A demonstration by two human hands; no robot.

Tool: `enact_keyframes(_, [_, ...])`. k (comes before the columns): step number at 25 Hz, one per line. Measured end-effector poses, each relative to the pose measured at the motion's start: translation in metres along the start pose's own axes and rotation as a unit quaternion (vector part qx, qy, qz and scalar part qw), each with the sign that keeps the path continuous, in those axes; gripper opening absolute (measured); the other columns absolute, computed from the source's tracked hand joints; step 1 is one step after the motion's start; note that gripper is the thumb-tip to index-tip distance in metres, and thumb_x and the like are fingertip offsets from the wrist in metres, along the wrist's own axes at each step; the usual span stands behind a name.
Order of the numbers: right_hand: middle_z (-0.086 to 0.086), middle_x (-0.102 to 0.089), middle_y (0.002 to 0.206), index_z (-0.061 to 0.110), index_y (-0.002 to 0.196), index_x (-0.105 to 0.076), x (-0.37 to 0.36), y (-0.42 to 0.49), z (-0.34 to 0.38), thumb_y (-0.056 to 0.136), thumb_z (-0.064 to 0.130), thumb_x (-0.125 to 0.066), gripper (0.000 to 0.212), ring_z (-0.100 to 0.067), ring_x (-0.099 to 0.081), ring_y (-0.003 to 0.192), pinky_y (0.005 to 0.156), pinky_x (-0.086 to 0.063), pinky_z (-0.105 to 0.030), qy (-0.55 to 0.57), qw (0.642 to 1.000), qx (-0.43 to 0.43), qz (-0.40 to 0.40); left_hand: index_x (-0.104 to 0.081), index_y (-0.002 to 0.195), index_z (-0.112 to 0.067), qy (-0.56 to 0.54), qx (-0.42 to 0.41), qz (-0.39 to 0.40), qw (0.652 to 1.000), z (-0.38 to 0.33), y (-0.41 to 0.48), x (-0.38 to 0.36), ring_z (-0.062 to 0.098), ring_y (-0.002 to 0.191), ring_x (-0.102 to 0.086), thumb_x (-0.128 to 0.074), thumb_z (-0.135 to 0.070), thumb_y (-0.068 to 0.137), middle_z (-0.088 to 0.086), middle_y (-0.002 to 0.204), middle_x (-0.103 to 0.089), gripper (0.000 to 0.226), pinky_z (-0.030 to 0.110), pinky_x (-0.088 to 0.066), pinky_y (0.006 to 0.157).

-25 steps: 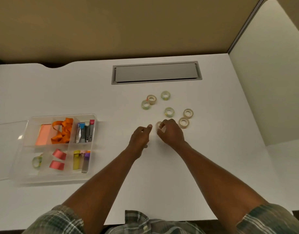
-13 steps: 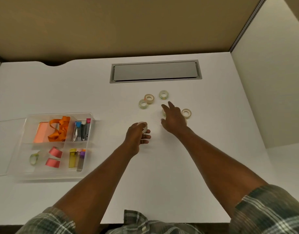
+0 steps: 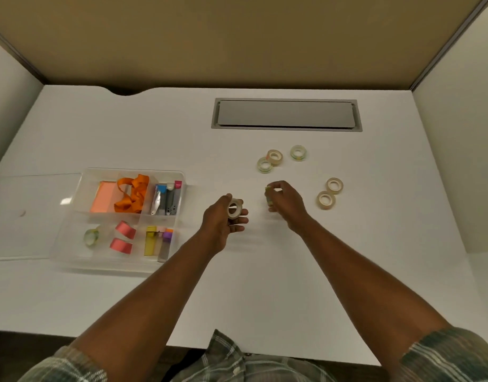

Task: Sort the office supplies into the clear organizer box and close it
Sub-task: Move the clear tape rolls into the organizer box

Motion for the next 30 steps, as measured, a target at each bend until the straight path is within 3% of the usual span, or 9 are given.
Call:
enact_keyframes(2, [-0.014, -0.067, 0.097, 0.011, 0.096, -0.069, -0.027, -0.025, 0.016, 0.089, 0.023, -0.052, 0.022, -0.031, -0.068, 0.081, 0.072, -0.061, -0.037, 0.236, 0.964, -0.107, 0.058, -0.065, 0.111, -0.004, -0.016, -0.007, -0.002, 1.0, -0.004, -0.004, 0.024, 0.027, 0.073, -0.067, -0.039, -0.038, 0.103, 0.018, 0.093, -0.074, 0.044, 0.033, -0.052, 0.062])
enact_keyframes(5, [-0.024, -0.072, 0.102, 0.003, 0.105, -0.067, -0.071, -0.056, 0.034, 0.093, 0.022, -0.046, 0.031, -0.038, -0.073, 0.09, 0.071, -0.062, -0.037, 0.32, 0.927, -0.153, 0.122, -0.066, 0.112, -0.005, -0.048, -0.011, -0.021, 0.999, -0.009, -0.01, 0.069, 0.03, 0.082, -0.07, -0.04, -0.043, 0.102, 0.02, 0.098, -0.075, 0.047, 0.034, -0.056, 0.065])
enact_keyframes(10, [-0.027, -0.071, 0.11, 0.0, 0.119, -0.062, -0.168, -0.097, 0.066, 0.096, 0.02, -0.047, 0.034, -0.038, -0.071, 0.099, 0.092, -0.058, -0.045, 0.29, 0.926, -0.165, 0.174, -0.066, 0.115, -0.003, -0.127, -0.029, -0.063, 0.99, -0.026, -0.022, 0.167, 0.031, 0.083, -0.067, -0.041, -0.035, 0.099, 0.024, 0.105, -0.073, 0.043, 0.034, -0.052, 0.062])
enact_keyframes(13, [-0.022, -0.073, 0.105, 0.003, 0.116, -0.065, -0.227, -0.113, 0.082, 0.093, 0.021, -0.057, 0.031, -0.038, -0.073, 0.097, 0.088, -0.06, -0.045, 0.246, 0.933, -0.181, 0.188, -0.068, 0.102, -0.007, -0.108, -0.044, -0.096, 0.989, -0.035, -0.027, 0.228, 0.028, 0.07, -0.068, -0.047, -0.027, 0.091, 0.019, 0.09, -0.073, 0.03, 0.032, -0.052, 0.06])
enact_keyframes(15, [-0.021, -0.073, 0.106, 0.005, 0.116, -0.065, -0.263, -0.121, 0.09, 0.092, 0.023, -0.061, 0.03, -0.038, -0.073, 0.098, 0.089, -0.06, -0.046, 0.226, 0.934, -0.19, 0.2, -0.067, 0.099, -0.01, -0.064, -0.05, -0.136, 0.987, -0.039, -0.029, 0.265, 0.029, 0.076, -0.069, -0.05, -0.026, 0.091, 0.015, 0.088, -0.071, 0.024, 0.034, -0.054, 0.063])
enact_keyframes(22, [-0.017, -0.063, 0.119, 0.009, 0.123, -0.058, -0.359, -0.131, 0.114, 0.09, 0.024, -0.061, 0.037, -0.032, -0.064, 0.107, 0.084, -0.058, -0.037, 0.196, 0.931, -0.228, 0.207, -0.058, 0.13, -0.018, 0.136, -0.13, -0.233, 0.954, -0.047, -0.023, 0.351, 0.026, 0.112, -0.061, -0.059, -0.024, 0.092, 0.008, 0.128, -0.061, 0.038, 0.044, -0.053, 0.097])
enact_keyframes(24, [-0.015, -0.055, 0.136, 0.011, 0.13, -0.052, -0.372, -0.13, 0.118, 0.091, 0.026, -0.059, 0.043, -0.032, -0.056, 0.123, 0.101, -0.05, -0.04, 0.185, 0.933, -0.221, 0.213, -0.055, 0.135, -0.018, 0.242, -0.163, -0.234, 0.927, -0.049, -0.02, 0.357, 0.024, 0.118, -0.058, -0.061, -0.02, 0.091, 0.008, 0.133, -0.058, 0.044, 0.04, -0.049, 0.101])
enact_keyframes(26, [-0.012, -0.046, 0.148, 0.014, 0.132, -0.049, -0.377, -0.129, 0.119, 0.092, 0.03, -0.057, 0.044, -0.031, -0.046, 0.134, 0.113, -0.04, -0.043, 0.153, 0.94, -0.207, 0.223, -0.053, 0.136, -0.018, 0.314, -0.19, -0.231, 0.901, -0.05, -0.017, 0.357, 0.024, 0.122, -0.055, -0.063, -0.016, 0.09, 0.009, 0.134, -0.056, 0.047, 0.03, -0.044, 0.1])
enact_keyframes(30, [-0.01, -0.052, 0.139, 0.019, 0.121, -0.054, -0.368, -0.124, 0.118, 0.095, 0.033, -0.054, 0.03, -0.026, -0.052, 0.119, 0.104, -0.046, -0.041, 0.113, 0.956, -0.167, 0.211, -0.057, 0.13, -0.018, 0.337, -0.224, -0.236, 0.883, -0.052, -0.013, 0.352, 0.024, 0.119, -0.055, -0.065, -0.019, 0.089, 0.01, 0.128, -0.056, 0.042, 0.022, -0.037, 0.091])
Point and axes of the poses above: each hand's wrist, its own y-axis towards the middle knuckle, its own x-axis out of the back of the hand, z = x × y, the point moved 1 cm from there along y, towards the middle knuckle
